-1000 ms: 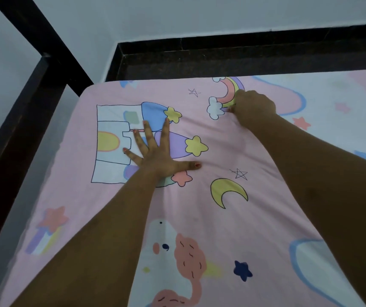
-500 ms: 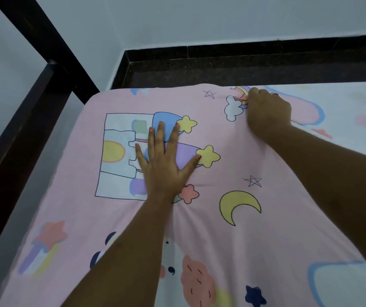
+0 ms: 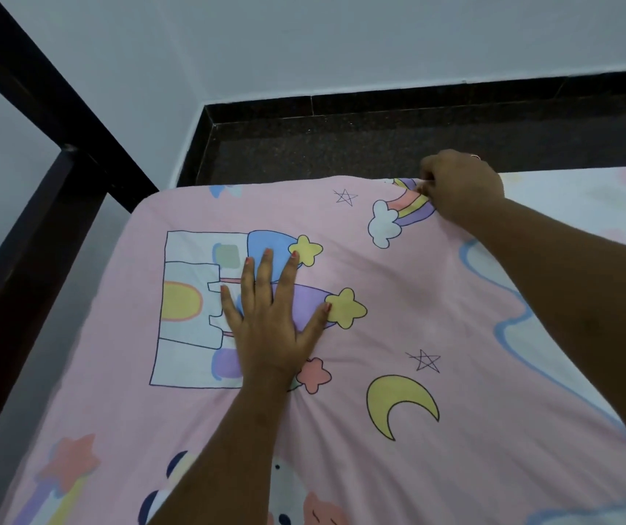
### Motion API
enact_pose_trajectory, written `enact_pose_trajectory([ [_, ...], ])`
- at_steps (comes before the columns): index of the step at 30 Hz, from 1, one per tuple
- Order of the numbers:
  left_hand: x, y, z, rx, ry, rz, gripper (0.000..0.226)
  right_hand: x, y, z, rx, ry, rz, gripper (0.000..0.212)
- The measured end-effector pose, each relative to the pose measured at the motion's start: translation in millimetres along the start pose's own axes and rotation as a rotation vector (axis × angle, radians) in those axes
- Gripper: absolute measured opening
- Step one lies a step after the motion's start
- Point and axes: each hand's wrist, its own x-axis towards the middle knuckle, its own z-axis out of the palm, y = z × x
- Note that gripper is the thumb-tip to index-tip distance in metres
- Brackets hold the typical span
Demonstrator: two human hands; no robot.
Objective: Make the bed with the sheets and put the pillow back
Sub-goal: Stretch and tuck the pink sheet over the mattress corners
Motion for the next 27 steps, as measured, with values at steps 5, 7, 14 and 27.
enact_pose_trajectory([
  [5, -0.5, -0.1, 2.5, -0.003, -0.009, 0.0, 0.074, 4.5, 11.1, -2.4, 0.1, 0.101, -0.069, 0.016],
  [7, -0.6, 0.0, 2.9, 0.0, -0.011, -0.005, 0.074, 10.8, 9.3, -6.9, 0.168, 0.179, -0.049, 0.017],
  [14, 0.3, -0.4, 3.6, 0.002, -0.015, -0.008, 0.075, 22.4, 6.5, -0.3, 0.1, 0.21, 0.087, 0.017],
  [27, 1.2, -1.8, 7.9, -0.003, 0.002, -0.009, 0.076, -29.4, -139.8, 35.9, 0.262, -0.009, -0.667, 0.046],
])
